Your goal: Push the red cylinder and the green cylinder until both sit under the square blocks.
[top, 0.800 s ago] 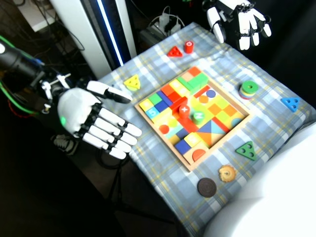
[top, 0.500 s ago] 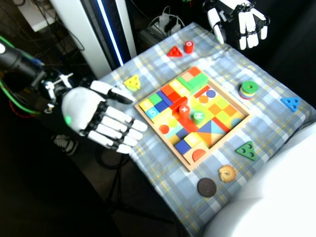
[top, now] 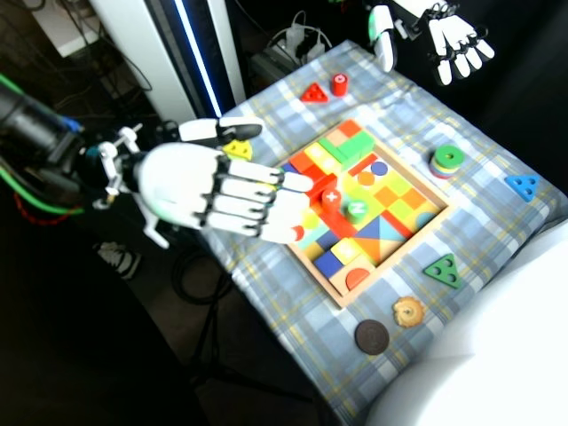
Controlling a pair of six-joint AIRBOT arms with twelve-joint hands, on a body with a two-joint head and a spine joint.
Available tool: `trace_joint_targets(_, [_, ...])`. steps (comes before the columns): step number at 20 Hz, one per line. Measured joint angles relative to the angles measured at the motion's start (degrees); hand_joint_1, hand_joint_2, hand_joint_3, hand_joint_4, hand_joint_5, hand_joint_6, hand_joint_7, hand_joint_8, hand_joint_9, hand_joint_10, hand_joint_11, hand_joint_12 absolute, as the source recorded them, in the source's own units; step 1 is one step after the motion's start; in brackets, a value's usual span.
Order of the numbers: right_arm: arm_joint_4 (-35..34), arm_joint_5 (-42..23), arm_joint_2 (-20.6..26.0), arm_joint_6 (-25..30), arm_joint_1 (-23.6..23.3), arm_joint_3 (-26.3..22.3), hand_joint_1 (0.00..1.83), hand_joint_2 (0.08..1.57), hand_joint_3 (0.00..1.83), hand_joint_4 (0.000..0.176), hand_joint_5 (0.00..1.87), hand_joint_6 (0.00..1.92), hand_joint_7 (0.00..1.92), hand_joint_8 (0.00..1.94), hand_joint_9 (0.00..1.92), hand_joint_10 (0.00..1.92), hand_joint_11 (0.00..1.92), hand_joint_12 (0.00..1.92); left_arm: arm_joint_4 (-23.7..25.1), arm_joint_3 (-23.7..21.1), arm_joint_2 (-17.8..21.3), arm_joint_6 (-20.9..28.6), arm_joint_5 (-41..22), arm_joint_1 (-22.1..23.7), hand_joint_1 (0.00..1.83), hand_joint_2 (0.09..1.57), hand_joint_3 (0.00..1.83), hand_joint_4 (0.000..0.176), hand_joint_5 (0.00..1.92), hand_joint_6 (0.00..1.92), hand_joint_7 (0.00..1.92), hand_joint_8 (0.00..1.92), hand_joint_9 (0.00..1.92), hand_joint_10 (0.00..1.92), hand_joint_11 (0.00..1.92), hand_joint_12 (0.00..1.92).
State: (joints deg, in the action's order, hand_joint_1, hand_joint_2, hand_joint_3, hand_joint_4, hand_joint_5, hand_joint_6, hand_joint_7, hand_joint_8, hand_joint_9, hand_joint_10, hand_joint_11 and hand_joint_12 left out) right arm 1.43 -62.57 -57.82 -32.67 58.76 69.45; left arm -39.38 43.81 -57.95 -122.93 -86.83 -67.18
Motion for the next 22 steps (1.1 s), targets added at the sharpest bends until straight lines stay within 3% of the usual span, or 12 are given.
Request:
trace_joint_targets(1, [3.37, 2.12, -0.02, 2.03, -1.68, 1.01, 0.0, 0.95, 0.0, 0.139, 0.31, 0.01, 0.0, 0.0, 0.0, 0.0, 0.0, 0.0, -0.02, 0.0, 0.0, 0.02, 0.13, 0.0, 0.39, 1.23, 0.0, 0.0, 0.57, 0.01, 0.37, 0.01, 0.19, 0.0, 0.0, 0.1])
trace_joint_targets(2, [8.13, 5.07, -0.11, 4.46, -4.02, 2.34, 0.0, 0.95, 0.0, 0.13, 0.3, 0.0, 0.0, 0.0, 0.0, 0.0, 0.0, 0.0, 0.13, 0.0, 0.0, 0.0, 0.22, 0.0, 0.37, 1.24, 0.0, 0.0, 0.56, 0.0, 0.37, 0.0, 0.18, 0.0, 0.0, 0.11])
trace_joint_targets(4, [14.08, 9.53, -0.79, 7.04, -7.15, 4.09, 0.0, 0.91, 0.0, 0.144, 0.31, 0.0, 0.0, 0.0, 0.0, 0.0, 0.0, 0.0, 0.11, 0.0, 0.0, 0.0, 0.31, 0.0, 0.38, 1.25, 0.0, 0.003, 0.6, 0.0, 0.39, 0.0, 0.2, 0.0, 0.0, 0.21])
trace_joint_targets(5, [16.72, 12.24, -1.31, 7.39, -8.61, 4.63, 0.0, 0.92, 0.0, 0.121, 0.31, 0.0, 0.0, 0.0, 0.0, 0.0, 0.0, 0.0, 0.09, 0.0, 0.0, 0.0, 0.31, 0.0, 0.38, 1.25, 0.0, 0.007, 0.6, 0.0, 0.39, 0.0, 0.2, 0.0, 0.0, 0.22])
trace_joint_targets(6, [19.17, 14.1, -2.08, 7.56, -9.64, 5.31, 0.0, 0.9, 0.0, 0.131, 0.31, 0.0, 0.0, 0.0, 0.0, 0.0, 0.0, 0.0, 0.13, 0.0, 0.0, 0.0, 0.31, 0.0, 0.43, 1.25, 0.0, 0.0, 0.61, 0.0, 0.38, 0.0, 0.2, 0.0, 0.0, 0.22])
trace_joint_targets(7, [20.48, 15.28, -2.69, 8.0, -10.08, 5.7, 0.0, 0.9, 0.0, 0.111, 0.32, 0.01, 0.0, 0.0, 0.0, 0.0, 0.0, 0.0, 0.17, 0.0, 0.0, 0.0, 0.33, 0.0, 0.45, 1.24, 0.0, 0.0, 0.62, 0.01, 0.38, 0.0, 0.2, 0.0, 0.0, 0.22])
trace_joint_targets(8, [22.32, 17.14, -3.69, 8.55, -10.49, 6.43, 0.0, 0.9, 0.0, 0.113, 0.31, 0.0, 0.0, 0.0, 0.0, 0.0, 0.0, 0.0, 0.13, 0.0, 0.0, 0.0, 0.31, 0.0, 0.47, 1.24, 0.0, 0.0, 0.62, 0.0, 0.38, 0.0, 0.2, 0.0, 0.0, 0.22])
trace_joint_targets(10, [23.63, 18.95, -4.72, 8.63, -10.75, 7.41, 0.0, 0.89, 0.0, 0.08, 0.34, 0.01, 0.0, 0.0, 0.0, 0.0, 0.0, 0.0, -0.02, 0.0, 0.0, 0.0, 0.24, 0.0, 0.44, 1.24, 0.0, 0.0, 0.61, 0.0, 0.38, 0.0, 0.2, 0.0, 0.0, 0.08])
trace_joint_targets(12, [23.74, 20.2, -5.2, 8.68, -10.91, 8.09, 0.0, 0.87, 0.0, 0.089, 0.33, 0.01, 0.0, 0.0, 0.0, 0.0, 0.0, 0.0, 0.07, 0.0, 0.0, 0.0, 0.33, 0.0, 0.44, 1.25, 0.0, 0.0, 0.61, 0.0, 0.39, 0.0, 0.21, 0.0, 0.0, 0.11])
trace_joint_targets(16, [24.65, 22.23, -5.44, 8.7, -10.91, 8.79, 0.0, 0.85, 0.0, 0.083, 0.32, 0.0, 0.0, 0.0, 0.0, 0.0, 0.0, 0.0, 0.11, 0.0, 0.0, 0.0, 0.33, 0.0, 0.43, 1.25, 0.0, 0.0, 0.59, 0.0, 0.38, 0.0, 0.22, 0.0, 0.0, 0.15])
trace_joint_targets(20, [24.87, 22.75, -5.53, 8.72, -10.91, 9.14, 0.0, 0.89, 0.0, 0.062, 0.33, 0.01, 0.0, 0.0, 0.0, 0.0, 0.0, 0.0, 0.0, 0.0, 0.0, 0.0, 0.31, 0.0, 0.44, 1.25, 0.0, 0.0, 0.61, 0.0, 0.4, 0.0, 0.26, 0.01, 0.0, 0.21])
trace_joint_targets(22, [25.29, 22.97, -5.53, 8.81, -11.1, 9.14, 0.0, 0.88, 0.0, 0.08, 0.33, 0.0, 0.0, 0.0, 0.0, 0.0, 0.0, 0.0, 0.13, 0.0, 0.0, 0.0, 0.28, 0.0, 0.41, 1.25, 0.0, 0.0, 0.61, 0.0, 0.38, 0.0, 0.25, 0.0, 0.0, 0.15])
